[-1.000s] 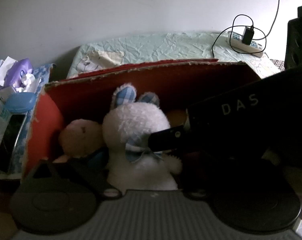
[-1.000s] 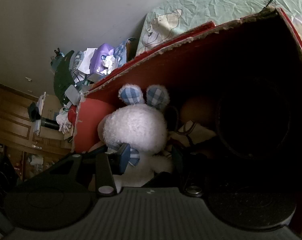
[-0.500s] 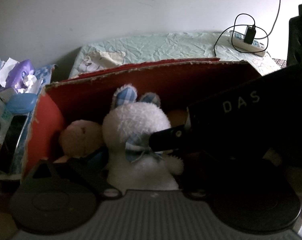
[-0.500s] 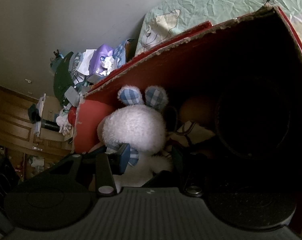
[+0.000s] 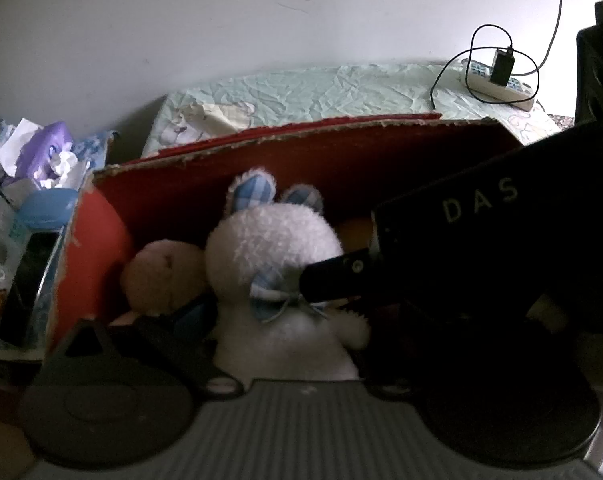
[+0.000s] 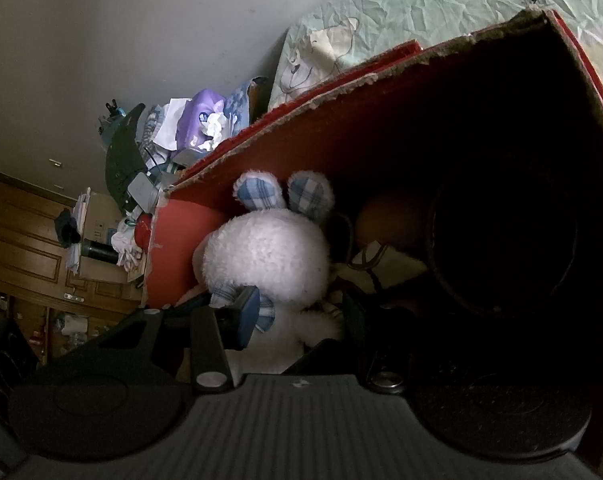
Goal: Organize objects
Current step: 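Hold the white bunny upright in the box and open the right tool, then move the right tool to the green smiling plush on the bed, then close the right tool on the green plush and lift it, then carry the green plush with the right tool over the red box, then lower the green plush into the red box beside the white bunny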
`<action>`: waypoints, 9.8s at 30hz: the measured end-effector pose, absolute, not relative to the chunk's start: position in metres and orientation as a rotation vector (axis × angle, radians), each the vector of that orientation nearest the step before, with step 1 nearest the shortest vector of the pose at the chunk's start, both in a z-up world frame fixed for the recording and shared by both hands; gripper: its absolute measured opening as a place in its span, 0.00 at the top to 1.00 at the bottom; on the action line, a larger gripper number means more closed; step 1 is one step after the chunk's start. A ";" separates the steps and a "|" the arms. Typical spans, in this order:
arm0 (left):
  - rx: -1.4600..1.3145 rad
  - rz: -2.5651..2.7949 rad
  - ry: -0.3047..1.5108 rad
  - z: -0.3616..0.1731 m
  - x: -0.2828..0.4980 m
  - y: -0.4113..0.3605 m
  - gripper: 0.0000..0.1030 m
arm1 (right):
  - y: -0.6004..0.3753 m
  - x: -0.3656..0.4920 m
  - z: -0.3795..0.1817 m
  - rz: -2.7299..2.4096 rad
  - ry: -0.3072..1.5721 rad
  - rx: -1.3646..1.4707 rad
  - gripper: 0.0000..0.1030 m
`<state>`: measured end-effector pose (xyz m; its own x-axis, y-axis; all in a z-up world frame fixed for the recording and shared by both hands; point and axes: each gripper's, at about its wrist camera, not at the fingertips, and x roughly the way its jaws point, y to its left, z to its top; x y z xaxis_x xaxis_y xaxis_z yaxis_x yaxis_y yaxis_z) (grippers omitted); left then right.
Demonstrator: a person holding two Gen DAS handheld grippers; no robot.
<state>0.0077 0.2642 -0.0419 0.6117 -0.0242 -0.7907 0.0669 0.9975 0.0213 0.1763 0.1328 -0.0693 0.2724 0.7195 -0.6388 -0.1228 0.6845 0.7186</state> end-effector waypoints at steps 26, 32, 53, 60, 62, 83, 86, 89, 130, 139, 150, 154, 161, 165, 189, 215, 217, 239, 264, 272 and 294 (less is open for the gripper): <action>0.076 -0.042 0.915 -0.043 0.008 0.263 0.04 | 0.132 0.174 -0.072 0.613 1.173 0.616 0.51; 0.081 -0.045 0.916 -0.044 0.009 0.262 0.04 | 0.132 0.174 -0.073 0.610 1.173 0.618 0.51; 0.083 -0.054 0.916 -0.043 0.009 0.262 0.04 | 0.127 0.176 -0.073 0.600 1.177 0.625 0.45; 0.086 -0.049 0.916 -0.042 0.010 0.261 0.03 | 0.125 0.176 -0.071 0.589 1.165 0.622 0.45; 0.098 -0.047 0.914 -0.041 0.011 0.259 0.03 | 0.124 0.175 -0.070 0.580 1.164 0.624 0.45; 0.063 -0.025 0.782 0.014 -0.039 0.265 0.04 | 0.060 0.110 -0.015 0.593 0.813 0.688 0.47; 0.038 -0.072 0.728 0.030 -0.047 0.253 0.04 | 0.043 0.094 -0.007 0.561 0.726 0.655 0.47; 0.006 -0.135 0.696 0.041 -0.051 0.238 0.04 | 0.020 0.079 -0.005 0.526 0.660 0.650 0.46; -0.040 -0.459 0.853 0.015 -0.027 0.056 0.06 | -0.128 0.078 -0.120 0.379 0.888 0.862 0.55; -0.007 -0.528 0.902 0.004 -0.031 0.042 0.06 | -0.137 0.037 -0.123 0.457 0.967 0.947 0.57; 0.009 -0.609 0.997 -0.021 -0.039 0.027 0.05 | -0.162 -0.007 -0.115 0.421 0.987 0.963 0.52; -0.002 -0.609 1.042 -0.033 -0.033 0.021 0.05 | -0.161 -0.010 -0.108 0.425 0.948 0.951 0.37; -0.040 -0.591 1.128 -0.061 -0.019 0.017 0.15 | -0.154 0.010 -0.116 0.409 0.939 0.968 0.38; -0.018 -0.572 1.126 -0.063 -0.020 0.012 0.15 | -0.147 0.016 -0.120 0.432 0.945 0.992 0.41; -0.030 -0.566 0.808 0.034 -0.055 0.040 0.16 | -0.131 -0.012 -0.040 0.625 0.677 0.905 0.44; -0.153 -0.343 0.730 0.046 -0.037 0.195 0.16 | 0.021 0.056 0.000 0.779 0.754 0.713 0.44; -0.169 -0.338 0.751 0.037 -0.034 0.207 0.16 | 0.032 0.059 -0.003 0.766 0.775 0.686 0.44; -0.202 -0.423 0.837 0.002 -0.021 0.240 0.13 | 0.073 0.086 -0.012 0.555 0.811 0.460 0.54; -0.094 -0.334 0.870 -0.005 -0.023 0.253 0.11 | 0.137 0.112 -0.009 0.531 0.972 0.060 0.45; -0.112 -0.341 0.856 -0.006 -0.027 0.256 0.11 | 0.149 0.125 -0.020 0.498 1.006 0.005 0.38; -0.124 -0.307 0.848 -0.008 -0.020 0.256 0.11 | 0.127 0.126 -0.024 0.491 1.067 0.396 0.39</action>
<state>-0.0201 0.2565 -0.0078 0.6210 -0.3153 -0.7177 0.2174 0.9489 -0.2288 0.1262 0.1270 -0.0244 0.3941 0.5604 -0.7285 -0.1891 0.8251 0.5324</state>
